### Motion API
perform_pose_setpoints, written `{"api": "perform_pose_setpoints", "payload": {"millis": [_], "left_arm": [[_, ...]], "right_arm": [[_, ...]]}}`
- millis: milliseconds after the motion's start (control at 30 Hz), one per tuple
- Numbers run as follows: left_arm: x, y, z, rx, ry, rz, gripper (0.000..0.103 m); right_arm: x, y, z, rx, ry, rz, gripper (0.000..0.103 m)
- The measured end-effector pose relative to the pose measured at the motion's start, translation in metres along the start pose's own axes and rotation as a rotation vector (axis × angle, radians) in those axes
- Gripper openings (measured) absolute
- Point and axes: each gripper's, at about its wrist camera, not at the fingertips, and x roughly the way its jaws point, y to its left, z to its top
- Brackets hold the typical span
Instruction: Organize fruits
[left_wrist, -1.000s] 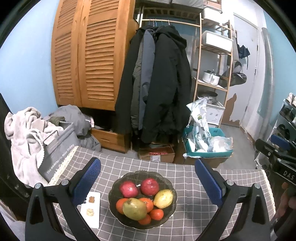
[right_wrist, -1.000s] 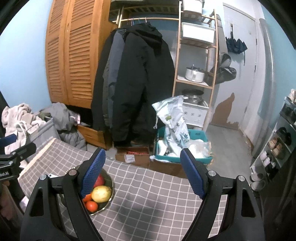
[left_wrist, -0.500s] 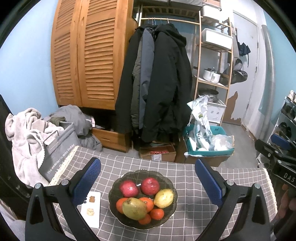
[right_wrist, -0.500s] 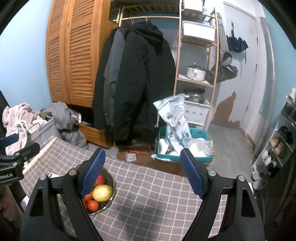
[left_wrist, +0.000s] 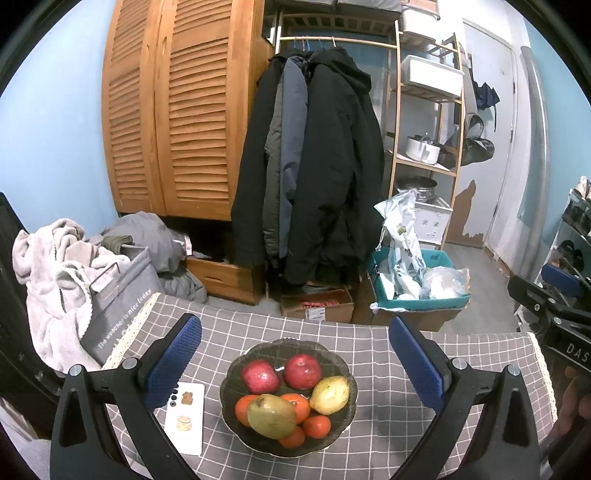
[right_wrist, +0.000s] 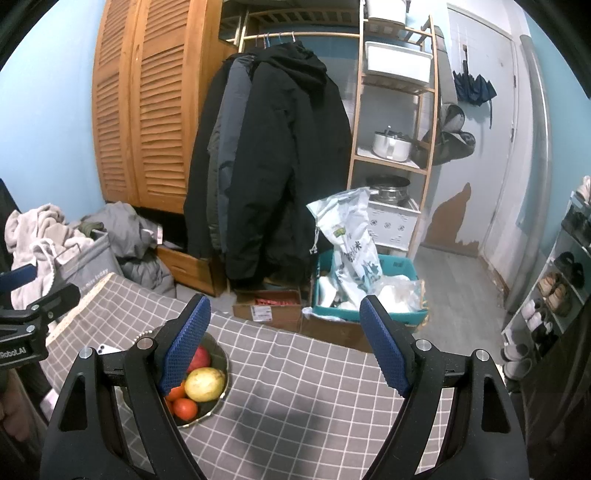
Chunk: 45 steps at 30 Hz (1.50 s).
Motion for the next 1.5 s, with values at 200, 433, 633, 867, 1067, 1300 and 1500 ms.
{"api": "perform_pose_setpoints", "payload": {"millis": [200, 433, 633, 867, 1067, 1300, 1500], "left_arm": [[0.0003, -0.0002, 0.0001, 0.001, 0.001, -0.001, 0.102], [0.0003, 0.0002, -0.0003, 0.003, 0.001, -0.001, 0.102], [0.0002, -0.0003, -0.0003, 0.002, 0.000, -0.001, 0.102], [0.0002, -0.0004, -0.0002, 0.002, 0.001, -0.001, 0.102], [0.0002, -0.0001, -0.0005, 0.001, 0.001, -0.001, 0.102], [0.0003, -0.0019, -0.0020, 0.000, 0.009, 0.021, 0.102], [-0.0013, -0.0031, -0.0020, 0.011, 0.005, 0.040, 0.102]], "right_arm": [[0.0009, 0.0000, 0.0003, 0.000, 0.001, 0.000, 0.082], [0.0010, -0.0003, 0.0005, 0.000, 0.000, 0.001, 0.082], [0.0005, -0.0004, 0.0002, 0.000, 0.001, 0.001, 0.082], [0.0007, -0.0003, 0.0000, -0.001, 0.001, 0.001, 0.082], [0.0004, 0.0000, -0.0002, -0.001, 0.000, 0.000, 0.082], [0.0004, 0.0005, -0.0003, -0.001, 0.000, 0.000, 0.082], [0.0004, 0.0009, -0.0004, -0.002, 0.000, 0.000, 0.082]]}}
